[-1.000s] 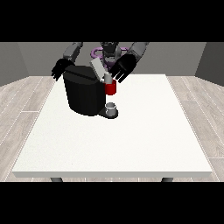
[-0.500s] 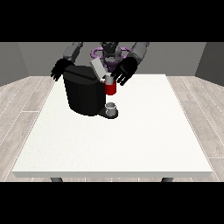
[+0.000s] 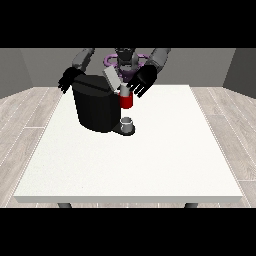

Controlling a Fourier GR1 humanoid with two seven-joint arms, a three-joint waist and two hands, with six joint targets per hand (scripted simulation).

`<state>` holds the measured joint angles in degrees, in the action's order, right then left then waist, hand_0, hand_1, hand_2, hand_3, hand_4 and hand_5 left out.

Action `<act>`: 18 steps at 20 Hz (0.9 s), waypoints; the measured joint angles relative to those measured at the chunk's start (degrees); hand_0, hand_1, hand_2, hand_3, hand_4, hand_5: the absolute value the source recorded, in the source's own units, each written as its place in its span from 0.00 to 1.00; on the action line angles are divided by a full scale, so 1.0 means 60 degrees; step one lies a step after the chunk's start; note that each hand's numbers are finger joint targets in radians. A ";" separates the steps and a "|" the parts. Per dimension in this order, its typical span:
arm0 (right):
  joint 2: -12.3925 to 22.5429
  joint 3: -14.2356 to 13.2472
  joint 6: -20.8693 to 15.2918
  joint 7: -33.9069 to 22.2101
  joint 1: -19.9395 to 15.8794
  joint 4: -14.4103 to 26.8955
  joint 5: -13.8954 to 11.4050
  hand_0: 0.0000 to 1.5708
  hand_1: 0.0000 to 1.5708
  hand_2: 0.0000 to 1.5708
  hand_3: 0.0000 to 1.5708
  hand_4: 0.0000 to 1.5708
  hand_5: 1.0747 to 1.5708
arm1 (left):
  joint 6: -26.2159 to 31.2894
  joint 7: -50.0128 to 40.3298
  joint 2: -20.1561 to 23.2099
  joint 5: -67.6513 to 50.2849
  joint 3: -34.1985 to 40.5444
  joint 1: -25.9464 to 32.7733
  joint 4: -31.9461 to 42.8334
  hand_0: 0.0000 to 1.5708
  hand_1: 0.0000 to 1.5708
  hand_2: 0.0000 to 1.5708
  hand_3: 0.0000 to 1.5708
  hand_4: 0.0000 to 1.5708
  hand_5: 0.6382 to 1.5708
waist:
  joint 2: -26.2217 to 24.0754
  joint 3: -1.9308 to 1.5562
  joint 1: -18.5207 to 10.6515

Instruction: Insert the coffee pod into the coffee machine and close the lid

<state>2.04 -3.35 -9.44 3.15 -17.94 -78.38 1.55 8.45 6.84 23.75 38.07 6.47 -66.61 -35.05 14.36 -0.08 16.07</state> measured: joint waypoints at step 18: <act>0.0065 -0.0149 -0.0038 0.0307 -0.0096 0.0122 0.0129 0.00 0.00 0.00 0.00 0.28 1.00 | 0.0154 0.0628 0.0308 0.0578 -0.0381 0.0067 -0.0161 0.00 0.00 0.00 0.00 0.00 1.00 | 0.0131 -0.0011 -0.0162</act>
<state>2.43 -4.25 -9.66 4.99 -18.52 -77.65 2.32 9.38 10.61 25.60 41.54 4.18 -66.21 -36.02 15.15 -0.14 15.10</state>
